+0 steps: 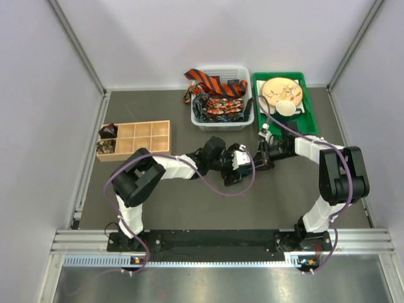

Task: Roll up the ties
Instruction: Pick up the tie at the center of the board.

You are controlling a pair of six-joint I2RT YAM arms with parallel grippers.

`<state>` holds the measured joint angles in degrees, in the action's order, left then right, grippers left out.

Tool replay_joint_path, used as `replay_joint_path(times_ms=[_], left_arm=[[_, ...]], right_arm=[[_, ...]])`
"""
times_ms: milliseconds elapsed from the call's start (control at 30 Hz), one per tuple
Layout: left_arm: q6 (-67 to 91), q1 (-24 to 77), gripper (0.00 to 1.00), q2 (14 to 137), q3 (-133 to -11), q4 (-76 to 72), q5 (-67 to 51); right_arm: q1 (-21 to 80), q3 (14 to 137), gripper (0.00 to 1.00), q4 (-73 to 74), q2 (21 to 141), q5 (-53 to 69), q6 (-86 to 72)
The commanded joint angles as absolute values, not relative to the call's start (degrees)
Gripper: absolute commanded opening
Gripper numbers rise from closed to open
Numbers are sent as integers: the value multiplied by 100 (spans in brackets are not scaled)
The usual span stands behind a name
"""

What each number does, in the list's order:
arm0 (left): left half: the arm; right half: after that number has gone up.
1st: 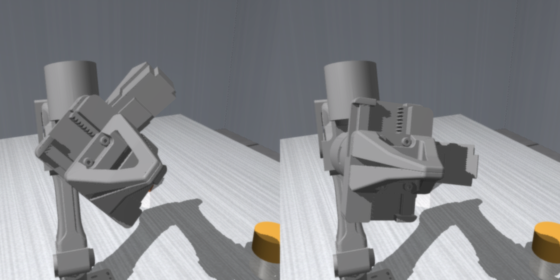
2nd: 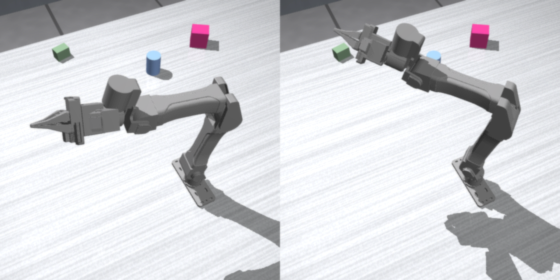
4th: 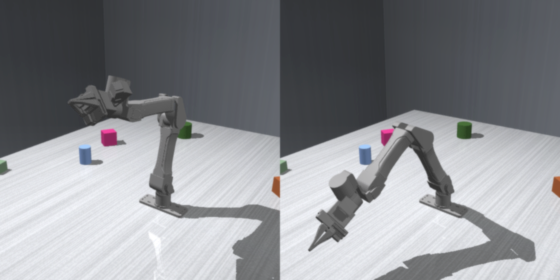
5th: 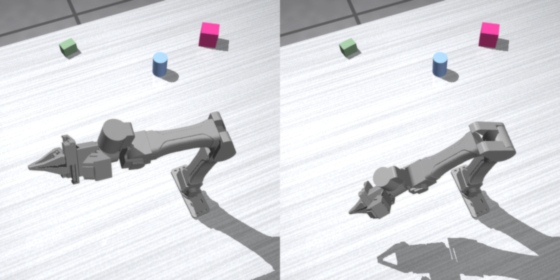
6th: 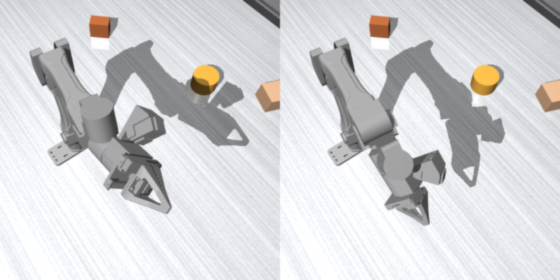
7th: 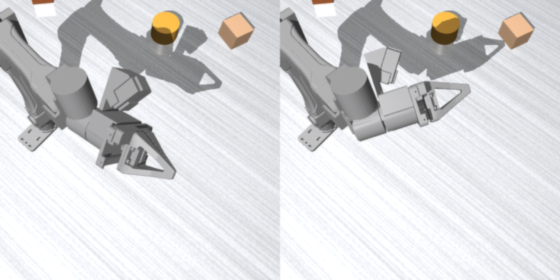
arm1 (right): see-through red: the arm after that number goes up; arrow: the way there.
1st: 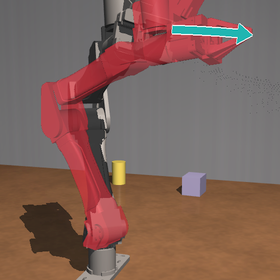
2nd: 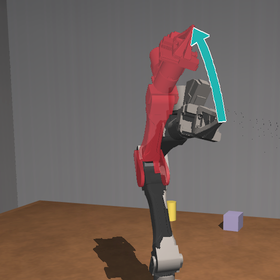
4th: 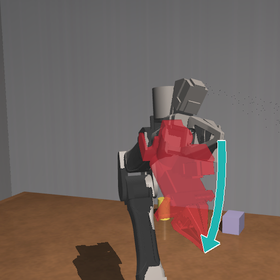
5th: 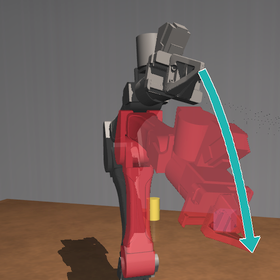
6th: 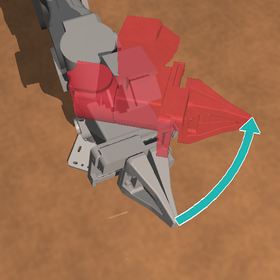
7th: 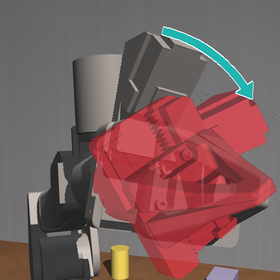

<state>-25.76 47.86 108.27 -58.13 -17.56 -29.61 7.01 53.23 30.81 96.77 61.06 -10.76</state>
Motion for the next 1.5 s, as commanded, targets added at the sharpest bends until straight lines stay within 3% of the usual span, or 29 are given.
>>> replay_joint_path(times_ms=[0, 100, 300, 567, 633, 767, 800, 833, 867, 900, 967, 1000, 1267, 1367, 1467], left_arm=[[-2663, 4825, 99, 10819, -6029, -2162, -3164], [-2724, 4869, 98, 10828, -6029, -2171, -3164], [-2786, 4922, 86, 10872, -6178, -2022, -3331], [-2962, 4948, 37, 10811, -6179, -1653, -3393], [-3032, 4957, 29, 10776, -6117, -1574, -3401], [-3120, 4966, 19, 10688, -6029, -1468, -3410], [-3129, 4975, 20, 10679, -6003, -1468, -3401], [-3085, 4983, 27, 10679, -6003, -1450, -3384], [-2989, 4983, 37, 10670, -6012, -1450, -3262], [-2858, 4975, 57, 10644, -6038, -1450, -3165], [-2418, 4887, 78, 10460, -6073, -1328, -2963], [-2304, 4835, 99, 10372, -6056, -1275, -2962], [-828, 4377, 99, 9063, -5951, -28, -2628], [296, 4263, 99, 8658, -6011, 280, -1733], [921, 3772, 99, 8403, -6152, 589, -2388]], right_arm=[[765, 5256, 0, 2900, 9439, 6407, -1072], [817, 5265, 0, 2909, 9448, 6469, -1081], [870, 5273, 0, 2892, 9475, 6513, -1098], [879, 5343, 0, 2900, 9492, 6478, -1116], [879, 5370, 1, 2892, 9492, 6381, -1169], [879, 5458, 12, 2883, 9536, 6214, -1230], [870, 5475, 8, 2874, 9545, 6240, -1239], [870, 5484, 0, 2857, 9545, 6284, -1239], [879, 5502, 0, 2865, 9528, 6267, -1239], [870, 5519, 0, 2883, 9527, 6267, -1196], [826, 5598, 0, 2944, 9518, 6337, -1134], [757, 5616, 0, 3049, 9519, 6372, -1082], [431, 5932, 0, 3463, 9361, 6618, -905], [387, 6108, 0, 3437, 9308, 6644, -1089], [395, 6257, 0, 3165, 9229, 6732, -1483]])
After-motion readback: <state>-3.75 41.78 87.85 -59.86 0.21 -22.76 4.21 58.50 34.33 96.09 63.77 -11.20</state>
